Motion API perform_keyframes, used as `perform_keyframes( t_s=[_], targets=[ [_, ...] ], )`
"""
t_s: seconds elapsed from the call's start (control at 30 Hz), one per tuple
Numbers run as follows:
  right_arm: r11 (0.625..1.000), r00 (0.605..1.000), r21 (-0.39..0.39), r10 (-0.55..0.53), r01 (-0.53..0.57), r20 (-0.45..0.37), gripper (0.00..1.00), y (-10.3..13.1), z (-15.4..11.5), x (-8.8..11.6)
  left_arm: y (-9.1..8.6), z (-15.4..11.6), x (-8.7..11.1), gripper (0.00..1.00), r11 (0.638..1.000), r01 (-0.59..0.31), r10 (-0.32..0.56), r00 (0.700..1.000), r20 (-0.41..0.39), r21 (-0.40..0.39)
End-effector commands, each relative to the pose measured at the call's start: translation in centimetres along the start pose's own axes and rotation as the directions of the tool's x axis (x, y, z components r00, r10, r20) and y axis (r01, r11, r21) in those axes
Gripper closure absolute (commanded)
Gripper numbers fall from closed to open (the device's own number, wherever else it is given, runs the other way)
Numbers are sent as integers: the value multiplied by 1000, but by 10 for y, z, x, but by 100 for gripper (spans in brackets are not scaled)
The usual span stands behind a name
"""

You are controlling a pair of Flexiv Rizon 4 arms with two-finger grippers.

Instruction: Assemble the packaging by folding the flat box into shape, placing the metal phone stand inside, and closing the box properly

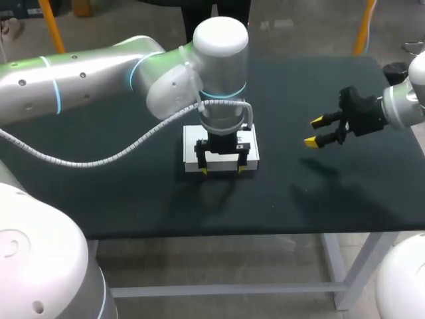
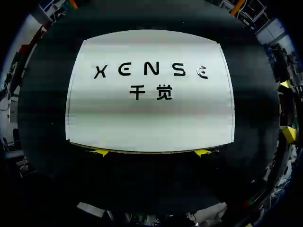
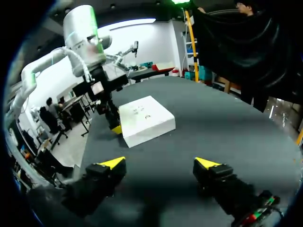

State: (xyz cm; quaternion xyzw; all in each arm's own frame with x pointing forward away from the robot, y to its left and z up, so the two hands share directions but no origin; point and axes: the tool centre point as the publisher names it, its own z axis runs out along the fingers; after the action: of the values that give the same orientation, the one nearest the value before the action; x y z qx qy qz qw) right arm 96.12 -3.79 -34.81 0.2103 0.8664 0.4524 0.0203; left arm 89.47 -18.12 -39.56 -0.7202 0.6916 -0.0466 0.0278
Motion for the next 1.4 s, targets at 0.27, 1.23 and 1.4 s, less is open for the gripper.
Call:
perform_keyframes(
  t_s=[0.27,1.23,1.4],
  targets=[
    [1000,1000,-2,0,0,-6,0,-1,-1,-1,-48,6,1,0,999,-22,22,1000,1,-33],
    [1000,1000,-2,0,0,-6,0,-1,-1,-1,-154,15,-3,0,997,-49,52,998,44,-58],
    [1000,1000,-2,0,0,-6,0,-1,-1,-1,-173,17,-2,0,997,-57,59,997,45,-61]
  ],
)
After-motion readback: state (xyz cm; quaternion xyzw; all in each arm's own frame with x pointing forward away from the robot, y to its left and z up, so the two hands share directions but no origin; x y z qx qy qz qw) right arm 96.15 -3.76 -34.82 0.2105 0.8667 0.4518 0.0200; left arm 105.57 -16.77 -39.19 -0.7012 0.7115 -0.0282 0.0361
